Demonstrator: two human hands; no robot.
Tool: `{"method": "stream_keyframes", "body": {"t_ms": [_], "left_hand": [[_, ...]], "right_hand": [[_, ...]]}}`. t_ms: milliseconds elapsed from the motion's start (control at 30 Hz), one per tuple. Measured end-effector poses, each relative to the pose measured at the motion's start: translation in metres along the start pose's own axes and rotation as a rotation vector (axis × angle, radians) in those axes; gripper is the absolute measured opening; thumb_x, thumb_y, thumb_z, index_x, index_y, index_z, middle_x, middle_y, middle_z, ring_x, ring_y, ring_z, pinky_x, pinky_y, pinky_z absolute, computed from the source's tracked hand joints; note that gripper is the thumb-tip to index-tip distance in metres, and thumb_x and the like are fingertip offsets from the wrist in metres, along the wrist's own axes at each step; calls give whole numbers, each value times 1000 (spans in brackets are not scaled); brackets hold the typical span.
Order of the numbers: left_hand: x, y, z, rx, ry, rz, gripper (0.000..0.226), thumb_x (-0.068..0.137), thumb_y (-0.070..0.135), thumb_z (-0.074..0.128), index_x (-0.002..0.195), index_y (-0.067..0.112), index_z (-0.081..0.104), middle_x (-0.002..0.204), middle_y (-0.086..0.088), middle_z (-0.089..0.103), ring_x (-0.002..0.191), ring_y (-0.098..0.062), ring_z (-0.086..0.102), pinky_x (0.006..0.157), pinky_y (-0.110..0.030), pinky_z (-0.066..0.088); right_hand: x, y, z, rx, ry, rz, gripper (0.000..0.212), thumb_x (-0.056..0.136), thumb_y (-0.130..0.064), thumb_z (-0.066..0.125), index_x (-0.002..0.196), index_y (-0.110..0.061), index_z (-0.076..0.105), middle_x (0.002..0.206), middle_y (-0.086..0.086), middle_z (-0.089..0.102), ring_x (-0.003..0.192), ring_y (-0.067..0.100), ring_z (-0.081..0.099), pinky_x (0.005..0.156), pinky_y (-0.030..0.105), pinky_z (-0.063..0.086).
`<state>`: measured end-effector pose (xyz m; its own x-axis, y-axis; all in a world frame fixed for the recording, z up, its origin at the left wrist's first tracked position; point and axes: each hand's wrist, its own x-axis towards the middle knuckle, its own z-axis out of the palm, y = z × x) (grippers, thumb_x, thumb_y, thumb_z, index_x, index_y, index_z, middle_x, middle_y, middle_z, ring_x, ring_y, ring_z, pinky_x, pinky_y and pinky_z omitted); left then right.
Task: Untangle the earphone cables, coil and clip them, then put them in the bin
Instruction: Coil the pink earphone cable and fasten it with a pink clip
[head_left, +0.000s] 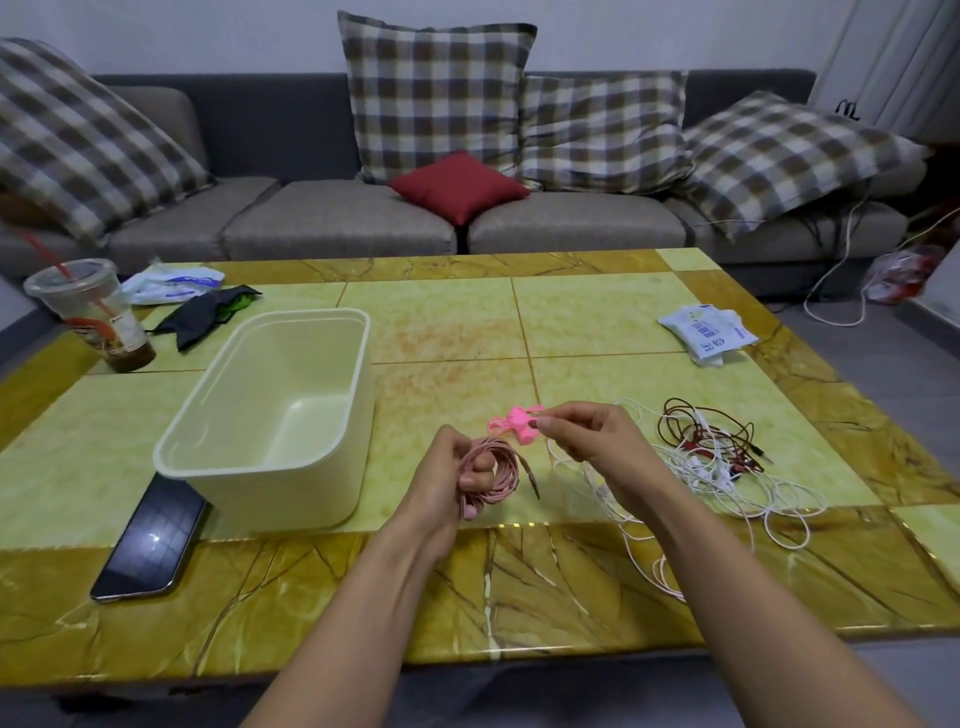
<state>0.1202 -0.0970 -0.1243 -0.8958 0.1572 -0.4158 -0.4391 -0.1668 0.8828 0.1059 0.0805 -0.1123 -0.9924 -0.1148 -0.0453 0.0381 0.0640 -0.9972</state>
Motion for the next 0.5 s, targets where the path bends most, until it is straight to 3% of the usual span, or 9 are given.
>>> {"method": "stream_keyframes", "body": {"t_ms": [233, 400, 500], "left_hand": [[-5, 1, 5, 93, -175, 21, 31, 97, 22, 32, 68, 21, 42, 55, 10, 28, 51, -6, 21, 47, -22, 18], [-3, -3, 6, 137, -117, 20, 29, 95, 21, 35, 68, 21, 43, 53, 11, 29, 45, -4, 23, 43, -20, 16], [-3, -5, 7, 256, -28, 28, 32, 97, 23, 33, 68, 21, 45, 47, 13, 32, 39, -3, 27, 43, -23, 17]], "right_hand": [[6, -1, -2, -85, 157, -82, 7, 85, -14, 74, 88, -9, 78, 66, 6, 57, 58, 9, 44, 54, 16, 37], [7, 1, 6, -188, 87, -63, 13, 90, -12, 68, 100, -13, 76, 52, -8, 47, 53, 4, 44, 59, 21, 38], [5, -1, 5, -95, -3, -34, 17, 93, -12, 62, 109, -18, 67, 59, -7, 54, 58, 4, 48, 64, 24, 38]]}}
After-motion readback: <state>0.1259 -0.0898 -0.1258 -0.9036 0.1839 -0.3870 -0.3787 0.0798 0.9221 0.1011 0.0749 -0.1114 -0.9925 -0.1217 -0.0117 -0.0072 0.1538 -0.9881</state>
